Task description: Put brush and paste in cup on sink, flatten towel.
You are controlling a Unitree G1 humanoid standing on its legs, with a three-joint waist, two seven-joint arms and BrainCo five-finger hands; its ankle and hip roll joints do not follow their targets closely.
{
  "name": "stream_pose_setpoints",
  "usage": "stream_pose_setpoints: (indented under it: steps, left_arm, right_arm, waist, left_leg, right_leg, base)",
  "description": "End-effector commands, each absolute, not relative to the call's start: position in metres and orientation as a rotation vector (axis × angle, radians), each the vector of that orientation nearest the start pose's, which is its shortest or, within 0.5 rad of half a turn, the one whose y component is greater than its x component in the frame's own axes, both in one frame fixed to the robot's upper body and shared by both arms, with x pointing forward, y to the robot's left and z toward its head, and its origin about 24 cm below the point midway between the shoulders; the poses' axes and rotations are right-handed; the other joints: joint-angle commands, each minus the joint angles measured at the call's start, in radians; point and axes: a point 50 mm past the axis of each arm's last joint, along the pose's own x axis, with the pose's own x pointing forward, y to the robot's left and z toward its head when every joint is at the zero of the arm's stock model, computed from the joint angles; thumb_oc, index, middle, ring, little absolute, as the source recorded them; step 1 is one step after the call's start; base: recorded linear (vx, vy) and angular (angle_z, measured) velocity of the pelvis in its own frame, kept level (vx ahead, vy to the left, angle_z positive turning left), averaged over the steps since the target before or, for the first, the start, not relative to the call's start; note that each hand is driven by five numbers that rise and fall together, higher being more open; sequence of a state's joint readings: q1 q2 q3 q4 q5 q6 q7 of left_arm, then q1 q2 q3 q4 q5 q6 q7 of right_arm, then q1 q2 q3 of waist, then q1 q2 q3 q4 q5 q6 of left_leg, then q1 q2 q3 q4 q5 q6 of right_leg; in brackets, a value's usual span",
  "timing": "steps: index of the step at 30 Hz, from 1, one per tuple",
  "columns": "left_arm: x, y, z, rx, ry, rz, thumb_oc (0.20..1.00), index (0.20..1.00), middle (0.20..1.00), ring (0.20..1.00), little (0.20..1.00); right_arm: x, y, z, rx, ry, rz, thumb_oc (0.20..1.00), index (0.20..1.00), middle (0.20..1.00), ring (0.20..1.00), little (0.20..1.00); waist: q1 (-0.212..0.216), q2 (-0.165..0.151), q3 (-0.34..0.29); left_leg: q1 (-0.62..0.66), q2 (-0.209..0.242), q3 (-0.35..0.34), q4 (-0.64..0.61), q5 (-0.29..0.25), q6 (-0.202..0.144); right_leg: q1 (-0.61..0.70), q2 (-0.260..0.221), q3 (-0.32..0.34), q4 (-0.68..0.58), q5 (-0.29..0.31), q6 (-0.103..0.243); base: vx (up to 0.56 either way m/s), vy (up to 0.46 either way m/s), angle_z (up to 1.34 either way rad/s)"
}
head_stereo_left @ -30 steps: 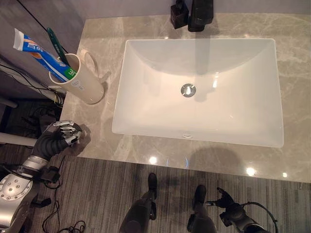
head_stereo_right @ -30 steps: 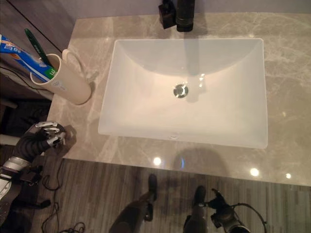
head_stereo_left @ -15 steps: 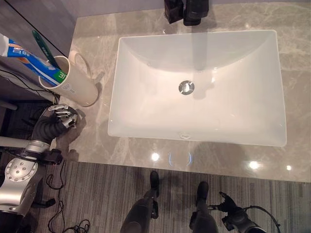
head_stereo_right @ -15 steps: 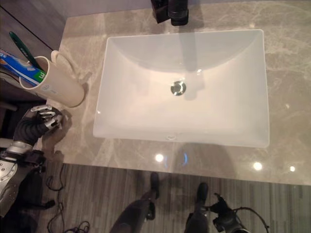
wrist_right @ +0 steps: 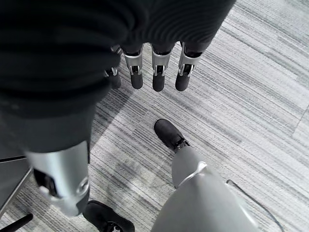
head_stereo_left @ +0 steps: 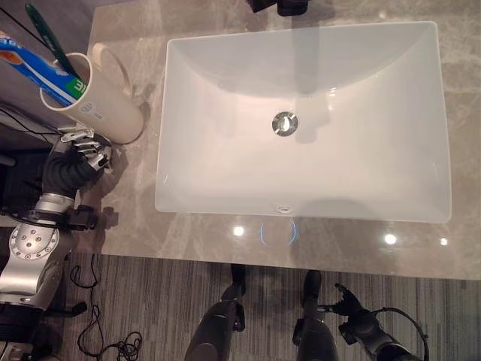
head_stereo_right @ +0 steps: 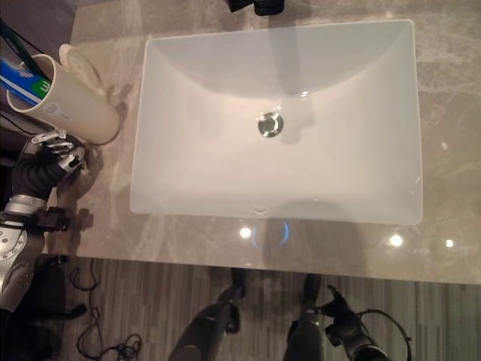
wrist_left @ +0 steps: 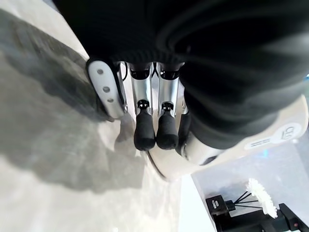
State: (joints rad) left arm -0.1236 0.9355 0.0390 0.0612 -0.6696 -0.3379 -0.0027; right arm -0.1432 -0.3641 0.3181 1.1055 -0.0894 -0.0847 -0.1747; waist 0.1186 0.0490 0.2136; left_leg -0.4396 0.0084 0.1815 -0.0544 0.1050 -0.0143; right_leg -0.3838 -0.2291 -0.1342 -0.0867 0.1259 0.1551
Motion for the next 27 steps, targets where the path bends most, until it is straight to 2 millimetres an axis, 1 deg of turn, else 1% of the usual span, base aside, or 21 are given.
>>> stream_pose_setpoints:
  steps: [1,4,10,12,14,15,17,21,24,27]
  left_arm:
    - [0.262,0.311,0.159,0.266,-0.315,0.039,0.200,0.200,0.200,0.200,0.200]
    - [0.257,0.312,0.153,0.267,-0.289,0.032,0.200,0.200,0.200,0.200,0.200]
    - [0.238,0.308,0.141,0.268,-0.229,-0.047,0.200,0.200,0.200,0.200,0.200]
    - [0.234,0.303,0.146,0.288,-0.247,-0.090,0.200,0.200,0.200,0.200,0.200]
    - [0.229,0.302,0.141,0.269,-0.227,-0.109,0.200,0.200,0.200,0.200,0.200]
    - [0.229,0.302,0.141,0.269,-0.227,-0.109,0.200,0.200,0.200,0.200,0.200]
    - [0.229,0.298,0.141,0.260,-0.232,-0.129,0.200,0.200,0.200,0.200,0.200]
    - [0.230,0.299,0.140,0.264,-0.229,-0.117,0.200,0.200,0.200,0.200,0.200]
    - [0.234,0.302,0.142,0.289,-0.247,-0.070,0.200,0.200,0.200,0.200,0.200]
    - [0.236,0.304,0.145,0.300,-0.258,-0.054,0.200,0.200,0.200,0.200,0.200]
  right_arm:
    - [0.186,-0.266,-0.111,-0.695,0.834,-0.050,1.000,1.000,1.000,1.000,1.000]
    - [0.182,-0.268,-0.114,-0.704,0.858,-0.048,1.000,1.000,1.000,1.000,1.000]
    - [0.170,-0.270,-0.120,-0.707,0.906,-0.034,1.000,1.000,1.000,1.000,1.000]
    - [0.170,-0.268,-0.120,-0.704,0.904,-0.031,1.000,1.000,1.000,1.000,1.000]
    - [0.172,-0.266,-0.120,-0.708,0.893,-0.017,1.000,1.000,1.000,1.000,1.000]
    - [0.172,-0.266,-0.120,-0.708,0.893,-0.016,1.000,1.000,1.000,1.000,1.000]
    - [0.171,-0.264,-0.121,-0.712,0.890,0.001,1.000,1.000,1.000,1.000,1.000]
    - [0.169,-0.263,-0.122,-0.715,0.894,0.005,1.000,1.000,1.000,1.000,1.000]
    - [0.169,-0.267,-0.121,-0.714,0.894,-0.017,1.000,1.000,1.000,1.000,1.000]
    - [0.165,-0.270,-0.121,-0.721,0.902,-0.023,1.000,1.000,1.000,1.000,1.000]
  waist:
    - [-0.034,0.017,0.015]
    - [-0.031,0.018,0.012]
    - [-0.020,0.015,-0.008]
    - [-0.014,0.018,-0.013]
    - [-0.005,0.024,-0.019]
    - [-0.007,0.022,-0.017]
    - [-0.003,0.028,-0.018]
    - [-0.001,0.036,-0.019]
    - [-0.003,0.041,-0.012]
    - [-0.006,0.038,-0.007]
  left_leg:
    - [-0.076,0.017,-0.067,-0.033,0.092,-0.054]
    - [-0.069,0.022,-0.068,-0.033,0.092,-0.055]
    - [-0.044,0.029,-0.069,-0.033,0.094,-0.058]
    - [-0.038,0.030,-0.069,-0.033,0.093,-0.060]
    - [-0.037,0.037,-0.068,-0.033,0.098,-0.063]
    - [-0.033,0.035,-0.068,-0.033,0.096,-0.062]
    - [-0.032,0.036,-0.065,-0.033,0.099,-0.066]
    - [-0.030,0.037,-0.065,-0.033,0.100,-0.066]
    - [-0.036,0.037,-0.061,-0.033,0.102,-0.066]
    - [-0.039,0.036,-0.062,-0.033,0.101,-0.064]
  right_leg:
    - [0.228,-0.017,-0.028,-0.001,-0.080,0.043]
    - [0.235,-0.012,-0.028,-0.001,-0.089,0.040]
    - [0.264,-0.001,-0.034,-0.001,-0.110,0.030]
    - [0.270,0.000,-0.037,-0.001,-0.119,0.030]
    - [0.271,0.006,-0.035,-0.001,-0.127,0.027]
    - [0.276,0.003,-0.037,-0.001,-0.129,0.027]
    - [0.279,0.007,-0.042,-0.001,-0.135,0.025]
    - [0.281,0.009,-0.045,-0.001,-0.139,0.024]
    - [0.273,0.008,-0.041,-0.001,-0.136,0.026]
    - [0.272,0.007,-0.041,-0.001,-0.130,0.025]
  base:
    - [0.00,0.000,0.00]
    - [0.00,0.000,0.00]
    - [0.01,-0.029,-0.08]
    - [0.00,-0.015,-0.01]
    - [-0.01,-0.031,-0.03]
    - [0.00,0.000,0.00]
    - [-0.02,-0.036,-0.03]
    - [-0.01,-0.008,0.00]
    - [0.00,0.000,0.00]
    - [0.00,0.000,0.00]
